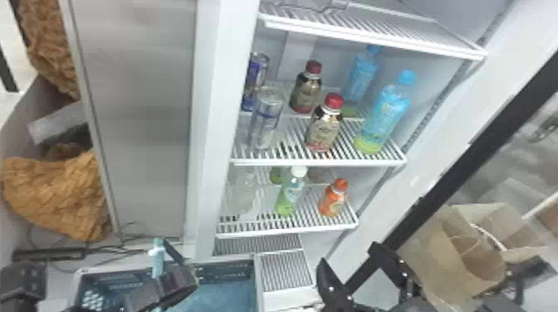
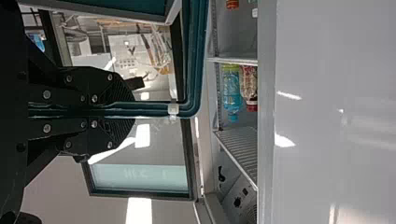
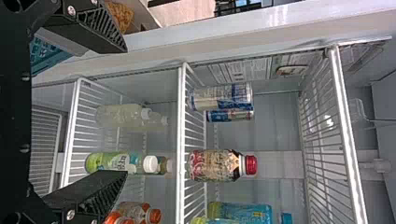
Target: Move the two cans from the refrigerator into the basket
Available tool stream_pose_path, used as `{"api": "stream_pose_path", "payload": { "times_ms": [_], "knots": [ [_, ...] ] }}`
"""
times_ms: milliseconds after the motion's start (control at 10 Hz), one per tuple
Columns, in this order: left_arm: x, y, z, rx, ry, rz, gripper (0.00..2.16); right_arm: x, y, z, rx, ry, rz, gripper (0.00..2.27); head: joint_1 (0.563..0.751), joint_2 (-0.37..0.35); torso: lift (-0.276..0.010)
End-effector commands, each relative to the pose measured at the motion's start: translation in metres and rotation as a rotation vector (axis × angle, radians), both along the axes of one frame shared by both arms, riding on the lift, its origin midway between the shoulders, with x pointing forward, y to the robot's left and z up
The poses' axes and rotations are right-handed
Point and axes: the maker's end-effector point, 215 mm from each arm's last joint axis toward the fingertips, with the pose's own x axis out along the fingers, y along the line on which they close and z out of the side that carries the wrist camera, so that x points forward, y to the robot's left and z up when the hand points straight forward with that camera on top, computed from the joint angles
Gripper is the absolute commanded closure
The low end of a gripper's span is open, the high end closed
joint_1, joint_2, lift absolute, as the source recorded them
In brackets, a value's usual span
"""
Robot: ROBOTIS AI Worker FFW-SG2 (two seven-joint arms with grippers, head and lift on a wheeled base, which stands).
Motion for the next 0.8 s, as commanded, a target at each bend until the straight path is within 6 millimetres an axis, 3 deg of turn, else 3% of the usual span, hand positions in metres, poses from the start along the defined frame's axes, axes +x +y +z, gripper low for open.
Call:
{"api": "stream_pose_path", "payload": {
  "times_ms": [0,300,700],
  "knots": [
    [0.0,0.0,0.0,-0.002,0.0,0.001,1.19,0.007,0.0,0.003,-0.004,-0.012,0.002,0.12,0.695,-0.35,-0.031],
    [0.001,-0.001,0.002,-0.003,-0.004,-0.001,1.19,0.039,0.0,0.007,-0.005,-0.067,0.009,0.12,0.695,-0.35,-0.031],
    [0.001,-0.001,0.003,-0.004,-0.007,-0.004,1.19,0.083,0.015,0.015,-0.009,-0.134,0.029,0.12,0.695,-0.35,-0.031]
  ]
}}
